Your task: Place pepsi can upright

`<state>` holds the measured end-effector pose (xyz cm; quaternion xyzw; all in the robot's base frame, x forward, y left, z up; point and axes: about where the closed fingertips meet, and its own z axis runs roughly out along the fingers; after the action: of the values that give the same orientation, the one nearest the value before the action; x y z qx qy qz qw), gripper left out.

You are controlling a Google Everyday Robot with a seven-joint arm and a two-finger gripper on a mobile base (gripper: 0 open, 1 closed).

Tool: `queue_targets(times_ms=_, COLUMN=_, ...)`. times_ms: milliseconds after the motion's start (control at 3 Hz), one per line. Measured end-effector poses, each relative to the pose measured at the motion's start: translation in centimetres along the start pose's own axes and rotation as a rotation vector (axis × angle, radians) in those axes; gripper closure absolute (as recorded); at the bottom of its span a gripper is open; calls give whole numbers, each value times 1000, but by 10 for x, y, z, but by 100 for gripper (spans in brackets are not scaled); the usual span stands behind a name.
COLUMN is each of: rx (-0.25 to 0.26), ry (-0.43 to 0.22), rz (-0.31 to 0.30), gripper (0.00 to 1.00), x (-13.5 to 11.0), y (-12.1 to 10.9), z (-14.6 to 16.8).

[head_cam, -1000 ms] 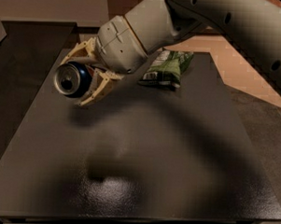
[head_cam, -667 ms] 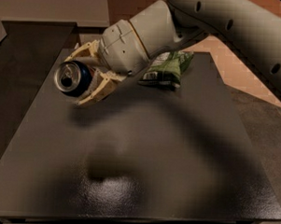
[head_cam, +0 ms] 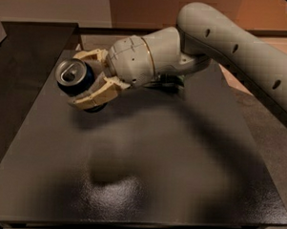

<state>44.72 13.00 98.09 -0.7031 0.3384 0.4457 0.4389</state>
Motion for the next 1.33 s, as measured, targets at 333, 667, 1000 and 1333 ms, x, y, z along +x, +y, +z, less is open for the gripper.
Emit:
queue_targets(times_ms=333, rx=-3, ry=-91, rz=45, gripper=100, x=-6, y=4, z=-1)
queue_targets(times_ms=667, rx=-21, ry=-155, rz=79, gripper=100, x=-11, y=14, z=2)
queue_targets(times_ms=1000, rx=-50, ry=-202, rz=108, gripper=100, x=-16, y=25, z=9)
queue_targets(times_ms=1333, rx=-85, ry=-240, rz=133, gripper=100, x=-18, y=37, z=20)
